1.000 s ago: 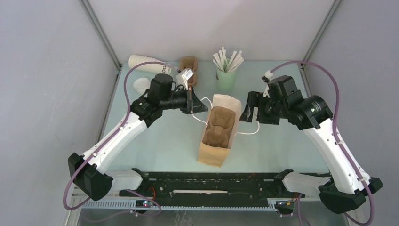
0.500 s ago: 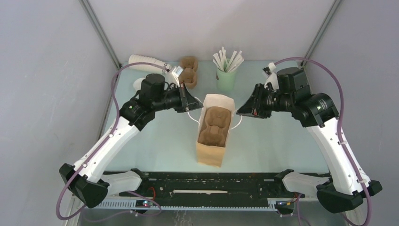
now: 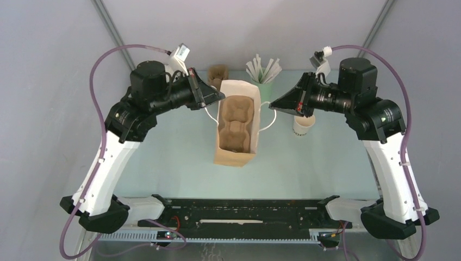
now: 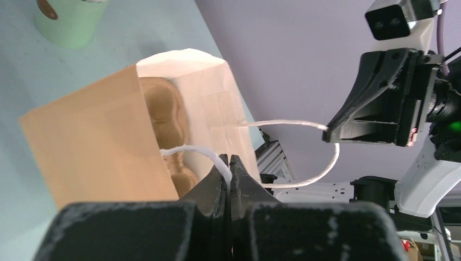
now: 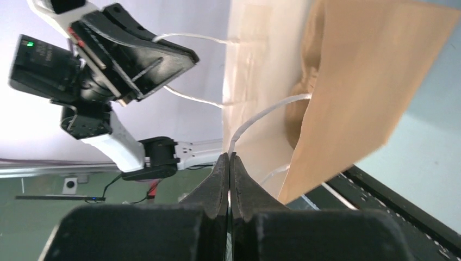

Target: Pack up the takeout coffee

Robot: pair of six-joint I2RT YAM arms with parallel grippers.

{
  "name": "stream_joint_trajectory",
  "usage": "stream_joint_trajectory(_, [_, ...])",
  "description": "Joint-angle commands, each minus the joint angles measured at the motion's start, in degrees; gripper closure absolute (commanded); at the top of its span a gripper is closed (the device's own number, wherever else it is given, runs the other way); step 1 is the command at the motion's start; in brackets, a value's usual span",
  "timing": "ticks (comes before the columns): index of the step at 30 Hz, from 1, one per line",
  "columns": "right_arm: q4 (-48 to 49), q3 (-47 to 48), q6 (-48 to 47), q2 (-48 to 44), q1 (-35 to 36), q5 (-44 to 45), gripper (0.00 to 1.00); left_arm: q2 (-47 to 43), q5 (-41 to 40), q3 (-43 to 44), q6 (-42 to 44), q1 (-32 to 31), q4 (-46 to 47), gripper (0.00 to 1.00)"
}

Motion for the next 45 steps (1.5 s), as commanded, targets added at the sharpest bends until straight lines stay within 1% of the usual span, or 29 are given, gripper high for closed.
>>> stream_joint_trajectory(1, [4.86, 6.53, 4.36, 1.55, -1.02, -4.26, 1.00, 1.99, -1.27, 7.53, 1.12, 0.71, -5.81, 1.00])
stream_joint_trajectory(3, [5.19, 7.94, 5.26, 2.20, -1.22, -4.76, 1.00, 2.55, -1.32, 9.39, 0.66, 0.81, -6.43, 1.00])
stream_joint_trajectory(6, [5.03, 7.27, 6.66, 2.42, -1.56, -5.23, 1.00, 2.80, -1.11, 9.97, -0.54, 0.97, -6.40, 1.00])
stream_joint_trajectory(9, [5.13, 2.84, 6.61, 1.53, -1.87, -3.89, 1.00, 2.06, -1.83, 6.73, -0.85, 0.98, -5.67, 1.00])
stream_joint_trajectory(11, [7.03, -4.80, 6.74, -0.57, -2.15, -2.68, 1.00, -0.02, -2.46, -0.53, -1.38, 1.09, -2.36, 1.00])
stream_joint_trajectory(13, [11.93, -15.73, 6.09, -2.68, -2.48, -0.95, 1.00, -2.75, -4.23, -11.41, -2.86, 1.22, 2.73, 1.00])
stream_joint_trajectory(15, [15.71, -25.66, 5.68, -3.13, -3.76, -0.56, 1.00, -4.38, -3.66, -24.00, -6.53, 2.72, 9.60, 1.00])
stream_joint_trajectory(16, [17.06, -28.50, 3.84, -2.48, -4.12, 0.33, 1.00, -4.42, -2.96, -28.83, -6.97, 3.35, 12.69, 1.00])
stream_joint_trajectory(17, [16.07, -29.24, 2.14, -1.24, -4.32, 1.75, 1.00, -4.06, -3.27, -31.89, -6.19, 3.67, 13.79, 1.00])
stream_joint_trajectory(18, [15.16, -28.67, 1.49, 0.05, -4.91, 1.12, 1.00, -3.51, -4.56, -32.97, -5.49, 3.82, 12.57, 1.00])
stream_joint_trajectory(19, [14.95, -27.50, 2.15, 0.86, -5.72, -1.18, 1.00, -3.10, -4.53, -32.55, -5.13, 4.06, 10.94, 1.00])
stream_joint_trajectory(20, [15.69, -25.55, 3.30, 1.05, -6.04, -2.73, 1.00, -3.01, -3.17, -29.96, -4.44, 4.21, 9.87, 1.00])
stream_joint_trajectory(22, [14.95, -20.03, 3.57, 0.87, -5.64, -2.15, 1.00, -3.58, -2.55, -23.68, -3.31, 4.06, 6.26, 1.00])
stream_joint_trajectory(24, [11.54, -12.90, 2.41, 1.92, -5.76, -1.31, 1.00, -3.28, -3.54, -16.67, -2.51, 4.14, 2.42, 1.00])
stream_joint_trajectory(27, [8.41, -7.96, 1.81, 3.25, -6.34, -2.74, 1.00, -2.11, -3.13, -8.70, -2.57, 4.14, -0.72, 1.00])
stream_joint_trajectory(34, [6.55, -1.98, 4.54, 3.61, -6.54, -5.90, 1.00, -1.95, -1.68, -3.34, -5.96, 4.17, -0.33, 1.00])
stream_joint_trajectory(37, [6.07, -1.92, 5.52, 2.89, -6.62, -5.95, 1.00, -2.22, -1.26, -4.12, -6.97, 4.23, -0.63, 1.00])
stream_joint_trajectory(39, [6.84, -4.66, 5.61, 1.96, -6.63, -5.13, 1.00, -3.24, -1.54, -7.37, -8.24, 4.23, 0.48, 1.00])
stream_joint_trajectory(41, [8.98, -10.15, 5.55, 0.80, -6.70, -4.23, 1.00, -5.25, -2.18, -14.72, -9.66, 4.23, 4.05, 1.00])
stream_joint_trajectory(43, [13.18, -18.28, 4.37, -0.48, -6.46, -1.73, 1.00, -6.68, -2.54, -23.06, -10.78, 4.76, 6.54, 1.00])
stream_joint_trajectory(45, [14.53, -25.00, 3.69, -0.28, -6.53, -0.28, 1.00, -6.76, -3.35, -28.75, -9.53, 5.20, 6.75, 1.00])
